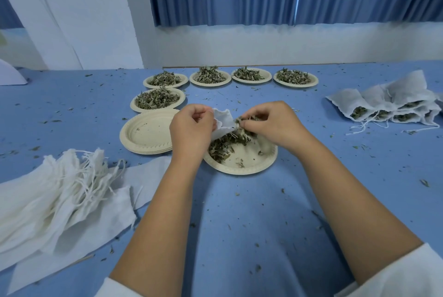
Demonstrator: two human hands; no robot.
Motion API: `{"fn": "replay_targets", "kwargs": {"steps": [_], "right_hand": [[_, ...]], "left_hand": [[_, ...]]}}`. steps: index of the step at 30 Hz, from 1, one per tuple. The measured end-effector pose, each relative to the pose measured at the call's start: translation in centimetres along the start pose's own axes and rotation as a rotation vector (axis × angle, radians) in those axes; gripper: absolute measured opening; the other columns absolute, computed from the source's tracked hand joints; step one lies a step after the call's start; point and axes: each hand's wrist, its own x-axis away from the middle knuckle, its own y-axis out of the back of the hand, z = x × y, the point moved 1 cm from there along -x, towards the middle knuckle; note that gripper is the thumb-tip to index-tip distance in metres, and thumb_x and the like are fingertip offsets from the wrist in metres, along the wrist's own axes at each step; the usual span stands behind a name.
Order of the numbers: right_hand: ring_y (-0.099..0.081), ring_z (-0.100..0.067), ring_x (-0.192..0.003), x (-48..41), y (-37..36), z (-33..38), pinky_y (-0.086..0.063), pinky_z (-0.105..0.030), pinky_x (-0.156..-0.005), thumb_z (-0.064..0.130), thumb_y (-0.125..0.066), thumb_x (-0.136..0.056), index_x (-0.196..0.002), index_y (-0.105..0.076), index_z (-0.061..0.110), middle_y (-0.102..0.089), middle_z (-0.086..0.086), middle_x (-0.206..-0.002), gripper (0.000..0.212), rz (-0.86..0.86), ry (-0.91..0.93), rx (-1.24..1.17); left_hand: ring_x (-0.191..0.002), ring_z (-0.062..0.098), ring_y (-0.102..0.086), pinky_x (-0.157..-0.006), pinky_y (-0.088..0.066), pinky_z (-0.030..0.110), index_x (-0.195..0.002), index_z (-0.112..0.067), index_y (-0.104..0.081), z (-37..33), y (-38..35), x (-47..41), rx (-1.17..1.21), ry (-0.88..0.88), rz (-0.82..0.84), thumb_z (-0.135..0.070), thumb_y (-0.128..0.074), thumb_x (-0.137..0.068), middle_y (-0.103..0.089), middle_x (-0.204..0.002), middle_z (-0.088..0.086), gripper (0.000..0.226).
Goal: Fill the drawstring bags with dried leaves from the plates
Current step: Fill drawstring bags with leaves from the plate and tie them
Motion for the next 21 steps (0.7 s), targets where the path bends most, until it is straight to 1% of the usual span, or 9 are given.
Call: {"fn": "replay_targets", "kwargs": {"steps": [3, 5, 8, 10, 12, 14, 15, 18, 21], "right_hand": [[-0.065, -0.001, -0.067, 0.1, 0.5, 0.3, -0.052, -0.013, -0.065, 0.017, -0.077, -0.081, -0.086, -0.075, 0.021, -0.073, 0.007, -0.074, 0.007, -0.099, -0.028, -0.307], [-0.068, -0.006, -0.072, 0.1, 0.4, 0.7, -0.055, -0.017, -0.071, 0.016, -0.076, -0.083, -0.088, -0.074, 0.020, -0.075, 0.002, -0.079, 0.007, -0.126, -0.051, -0.526], [-0.068, -0.010, -0.077, 0.0, -0.8, 1.2, -0.053, -0.019, -0.073, 0.009, -0.070, -0.087, -0.095, -0.072, 0.010, -0.074, -0.003, -0.085, 0.009, -0.094, -0.081, -0.914], [-0.069, -0.010, -0.081, 0.1, -2.1, 1.4, -0.053, -0.018, -0.074, 0.003, -0.065, -0.090, -0.097, -0.069, 0.006, -0.074, -0.004, -0.086, 0.009, -0.058, -0.084, -1.093], [-0.071, -0.011, -0.084, 0.4, -3.2, 1.3, -0.054, -0.018, -0.074, 0.002, -0.063, -0.090, -0.101, -0.068, 0.003, -0.075, -0.006, -0.089, 0.011, -0.027, -0.100, -1.135], [-0.071, -0.011, -0.082, 0.6, -3.9, 1.2, -0.054, -0.017, -0.071, 0.001, -0.062, -0.092, -0.103, -0.067, 0.001, -0.075, -0.006, -0.088, 0.013, -0.003, -0.125, -1.140], [-0.071, -0.010, -0.080, 0.6, -4.1, 1.1, -0.054, -0.016, -0.070, 0.001, -0.061, -0.092, -0.103, -0.066, 0.001, -0.075, -0.006, -0.086, 0.012, 0.004, -0.135, -1.149], [-0.066, -0.014, -0.084, 0.6, -4.4, 1.0, -0.056, -0.022, -0.077, 0.002, -0.060, -0.093, -0.098, -0.068, 0.006, -0.075, -0.005, -0.087, 0.010, -0.001, -0.168, -1.184], [-0.070, -0.011, -0.079, 0.5, -4.3, 1.0, -0.055, -0.019, -0.069, 0.002, -0.060, -0.093, -0.101, -0.065, 0.003, -0.075, -0.005, -0.083, 0.010, 0.013, -0.198, -1.200]], "left_hand": [[-0.064, 0.005, -0.069, -0.078, -0.060, 0.031, -0.085, -0.021, -0.067, 0.0, -0.2, 0.1, -0.016, -0.002, 0.023, -0.015, -0.061, -0.093, -0.070, -0.075, -0.003, 0.012], [-0.064, 0.004, -0.069, -0.078, -0.059, 0.030, -0.085, -0.020, -0.068, 0.0, -0.4, 0.3, -0.028, -0.010, 0.038, -0.015, -0.061, -0.093, -0.069, -0.074, -0.003, 0.012], [-0.062, 0.001, -0.067, -0.076, -0.059, 0.029, -0.084, -0.020, -0.067, -0.1, -0.5, 0.4, -0.052, -0.027, 0.051, -0.015, -0.060, -0.094, -0.069, -0.074, -0.003, 0.013], [-0.064, 0.004, -0.068, -0.079, -0.059, 0.032, -0.083, -0.021, -0.067, -0.2, -0.5, 0.4, -0.054, -0.031, 0.057, -0.014, -0.061, -0.093, -0.069, -0.074, -0.003, 0.014], [-0.070, 0.011, -0.071, -0.082, -0.059, 0.037, -0.082, -0.021, -0.067, -0.2, -0.5, 0.5, -0.038, -0.023, 0.062, -0.014, -0.062, -0.093, -0.069, -0.072, -0.003, 0.014], [-0.072, 0.014, -0.072, -0.084, -0.059, 0.039, -0.081, -0.021, -0.068, -0.2, -0.4, 0.4, -0.015, -0.005, 0.063, -0.014, -0.062, -0.092, -0.069, -0.069, -0.006, 0.014], [-0.071, 0.013, -0.071, -0.084, -0.059, 0.039, -0.081, -0.020, -0.068, -0.1, -0.4, 0.4, -0.002, 0.006, 0.061, -0.014, -0.063, -0.092, -0.069, -0.067, -0.007, 0.014], [-0.064, 0.005, -0.068, -0.083, -0.060, 0.037, -0.082, -0.017, -0.069, 0.0, -0.4, 0.1, 0.067, 0.046, 0.056, -0.012, -0.063, -0.092, -0.068, -0.060, -0.011, 0.013], [-0.059, 0.002, -0.066, -0.076, -0.060, 0.029, -0.083, -0.014, -0.070, 0.0, -0.3, 0.0, 0.118, 0.078, 0.050, -0.009, -0.062, -0.092, -0.067, -0.058, -0.010, 0.013]]}}
